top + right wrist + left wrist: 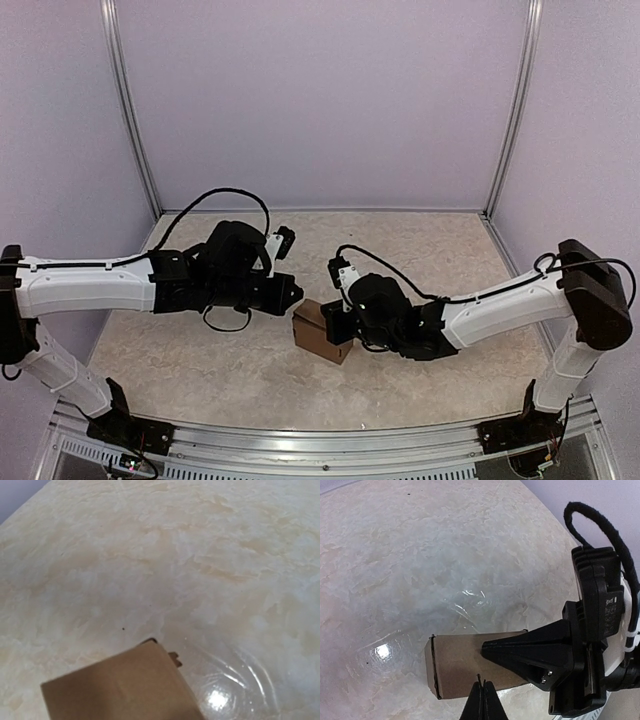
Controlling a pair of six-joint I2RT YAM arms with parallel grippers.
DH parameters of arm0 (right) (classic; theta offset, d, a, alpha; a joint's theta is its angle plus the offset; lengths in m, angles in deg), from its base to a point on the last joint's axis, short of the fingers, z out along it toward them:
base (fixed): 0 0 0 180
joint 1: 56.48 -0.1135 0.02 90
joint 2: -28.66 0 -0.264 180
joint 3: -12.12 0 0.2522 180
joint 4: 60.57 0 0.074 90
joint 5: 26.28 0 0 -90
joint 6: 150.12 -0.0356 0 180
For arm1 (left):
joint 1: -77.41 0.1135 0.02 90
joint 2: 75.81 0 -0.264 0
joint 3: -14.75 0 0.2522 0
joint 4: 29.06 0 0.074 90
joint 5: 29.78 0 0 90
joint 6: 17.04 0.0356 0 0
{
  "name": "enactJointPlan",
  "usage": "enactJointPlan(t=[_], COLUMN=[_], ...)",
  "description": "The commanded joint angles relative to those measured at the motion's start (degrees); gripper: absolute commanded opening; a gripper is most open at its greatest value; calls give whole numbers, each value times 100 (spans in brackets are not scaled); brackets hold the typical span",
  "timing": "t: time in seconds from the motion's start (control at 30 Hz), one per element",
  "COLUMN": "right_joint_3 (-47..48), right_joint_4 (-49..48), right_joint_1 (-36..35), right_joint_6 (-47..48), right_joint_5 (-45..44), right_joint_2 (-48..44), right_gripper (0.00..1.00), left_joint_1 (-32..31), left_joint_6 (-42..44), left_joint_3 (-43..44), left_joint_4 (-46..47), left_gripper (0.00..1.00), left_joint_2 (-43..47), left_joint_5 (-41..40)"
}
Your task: Fold the paper box
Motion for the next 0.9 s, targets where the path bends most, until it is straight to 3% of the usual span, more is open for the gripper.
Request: enactJointPlan(t=[0.0, 0.4, 0.87], right_joint_3=[-349, -463, -491], right_joint_4=[785, 837, 865], right_joint_1=[-69, -73, -6], right_joint_6=[92, 88, 156], right_joint_5=[237, 286, 776], right_joint_2=[70, -35, -1287], right_gripper=[0, 0, 0], left_joint_1=[209, 391, 395], left_joint_6=[256, -59, -211], left_joint_3=[-241, -1320, -1637], left_joint_4=[1056, 2498, 2435], left_gripper=[0, 0, 0], left_joint_2=[-149, -1138, -1155], left_joint_5=[765, 1433, 1326])
